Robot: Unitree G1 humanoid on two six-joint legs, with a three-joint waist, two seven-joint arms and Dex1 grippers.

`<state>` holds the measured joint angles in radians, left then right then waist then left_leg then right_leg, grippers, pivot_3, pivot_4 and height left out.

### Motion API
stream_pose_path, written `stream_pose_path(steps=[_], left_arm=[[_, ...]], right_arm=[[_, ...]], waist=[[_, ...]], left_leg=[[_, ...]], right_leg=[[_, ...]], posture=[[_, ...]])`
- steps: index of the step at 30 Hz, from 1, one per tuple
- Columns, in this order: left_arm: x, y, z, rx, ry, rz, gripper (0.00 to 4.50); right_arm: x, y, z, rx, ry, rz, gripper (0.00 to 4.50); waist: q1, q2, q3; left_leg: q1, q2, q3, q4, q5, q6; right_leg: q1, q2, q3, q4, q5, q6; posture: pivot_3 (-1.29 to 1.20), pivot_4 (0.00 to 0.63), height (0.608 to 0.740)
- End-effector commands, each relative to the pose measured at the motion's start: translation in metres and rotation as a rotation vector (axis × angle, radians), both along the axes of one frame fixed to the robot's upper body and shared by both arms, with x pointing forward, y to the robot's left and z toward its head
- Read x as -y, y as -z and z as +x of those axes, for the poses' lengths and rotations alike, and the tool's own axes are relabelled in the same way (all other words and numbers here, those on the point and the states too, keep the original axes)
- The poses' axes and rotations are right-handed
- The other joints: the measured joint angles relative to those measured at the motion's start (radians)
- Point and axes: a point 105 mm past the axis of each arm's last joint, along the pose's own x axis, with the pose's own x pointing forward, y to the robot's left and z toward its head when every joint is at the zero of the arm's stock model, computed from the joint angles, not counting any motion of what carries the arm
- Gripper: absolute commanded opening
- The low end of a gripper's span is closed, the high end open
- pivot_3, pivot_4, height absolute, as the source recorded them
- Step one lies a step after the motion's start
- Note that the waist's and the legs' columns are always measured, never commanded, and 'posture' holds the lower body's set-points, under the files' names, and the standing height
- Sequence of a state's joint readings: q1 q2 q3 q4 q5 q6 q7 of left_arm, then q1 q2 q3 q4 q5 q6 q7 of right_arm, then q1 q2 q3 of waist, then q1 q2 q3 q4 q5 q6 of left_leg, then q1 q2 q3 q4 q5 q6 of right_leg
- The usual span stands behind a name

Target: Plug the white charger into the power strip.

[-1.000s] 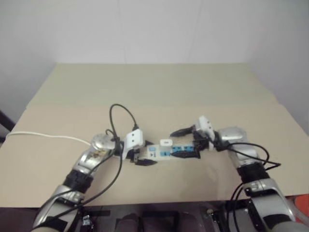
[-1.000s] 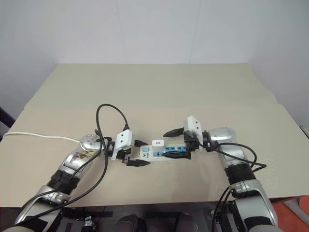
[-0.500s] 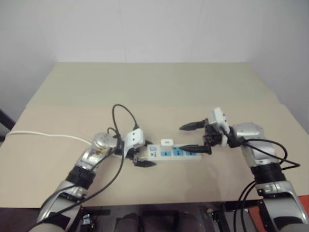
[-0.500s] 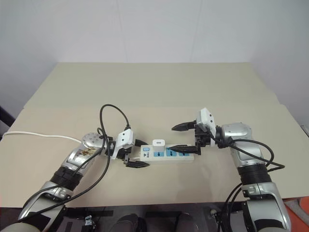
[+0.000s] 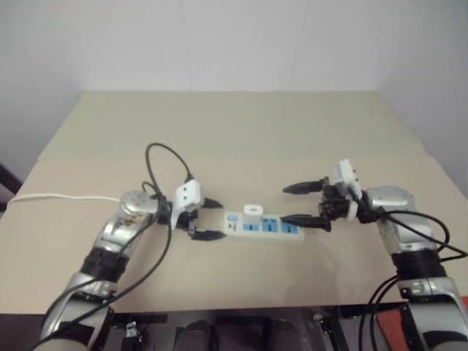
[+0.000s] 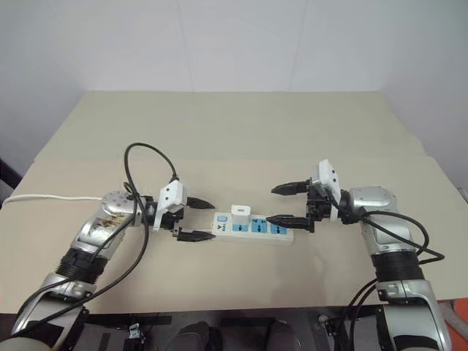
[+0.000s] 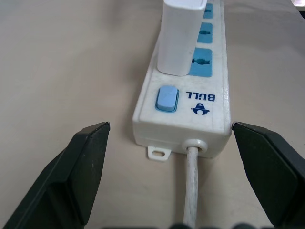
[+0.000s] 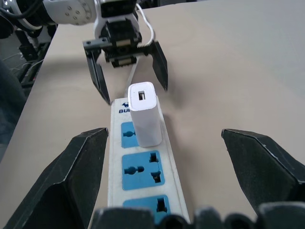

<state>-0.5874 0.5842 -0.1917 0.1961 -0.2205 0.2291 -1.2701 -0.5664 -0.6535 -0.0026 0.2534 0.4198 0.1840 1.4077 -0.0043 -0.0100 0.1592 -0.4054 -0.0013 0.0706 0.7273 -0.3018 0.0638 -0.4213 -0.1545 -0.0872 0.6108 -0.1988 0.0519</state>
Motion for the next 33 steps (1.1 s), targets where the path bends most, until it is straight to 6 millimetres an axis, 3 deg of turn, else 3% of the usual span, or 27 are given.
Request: stream_pose_path(steps=[1,14,22,26,33], left_arm=[[-0.003,-0.023,-0.004,0.049,0.008,-0.041,4.46],[-0.029,-0.045,-0.022,0.083,-0.113,-0.098,4.46],[-0.032,-0.047,-0.032,0.069,-0.132,-0.121,4.46],[-0.035,-0.046,-0.035,0.056,-0.130,-0.108,4.46],[-0.034,-0.041,-0.037,0.028,-0.114,-0.117,4.46]], right_arm=[[0.010,-0.018,-0.003,0.051,0.035,0.043,4.50],[0.061,-0.023,-0.017,0.066,0.274,0.090,4.50],[0.098,0.001,-0.026,0.017,0.427,0.018,4.50],[0.106,0.004,-0.031,-0.003,0.435,-0.021,4.50],[0.101,0.006,-0.039,-0.012,0.447,-0.016,4.50]], waist=[[0.001,0.000,0.000],[0.005,0.000,0.001],[0.011,0.000,0.001],[0.013,0.000,0.001],[0.015,0.000,0.001]], left_leg=[[0.000,0.000,0.000,0.000,0.000,0.000],[0.001,0.000,0.000,0.000,0.000,0.000],[0.001,0.000,0.000,0.000,0.000,0.000],[0.002,0.000,0.000,0.000,0.000,0.000],[0.002,0.000,0.000,0.000,0.000,0.000]], right_leg=[[0.000,0.000,0.000,0.000,0.000,0.000],[0.001,0.000,0.000,0.000,0.000,0.000],[0.002,0.000,0.000,0.000,0.000,0.000],[0.002,0.000,0.001,0.000,0.000,0.000],[0.002,0.000,0.001,0.000,0.000,0.000]], posture=[[0.00,0.150,0.740],[0.00,0.150,0.740],[0.00,0.150,0.740],[0.00,0.150,0.740],[0.00,0.150,0.740]])
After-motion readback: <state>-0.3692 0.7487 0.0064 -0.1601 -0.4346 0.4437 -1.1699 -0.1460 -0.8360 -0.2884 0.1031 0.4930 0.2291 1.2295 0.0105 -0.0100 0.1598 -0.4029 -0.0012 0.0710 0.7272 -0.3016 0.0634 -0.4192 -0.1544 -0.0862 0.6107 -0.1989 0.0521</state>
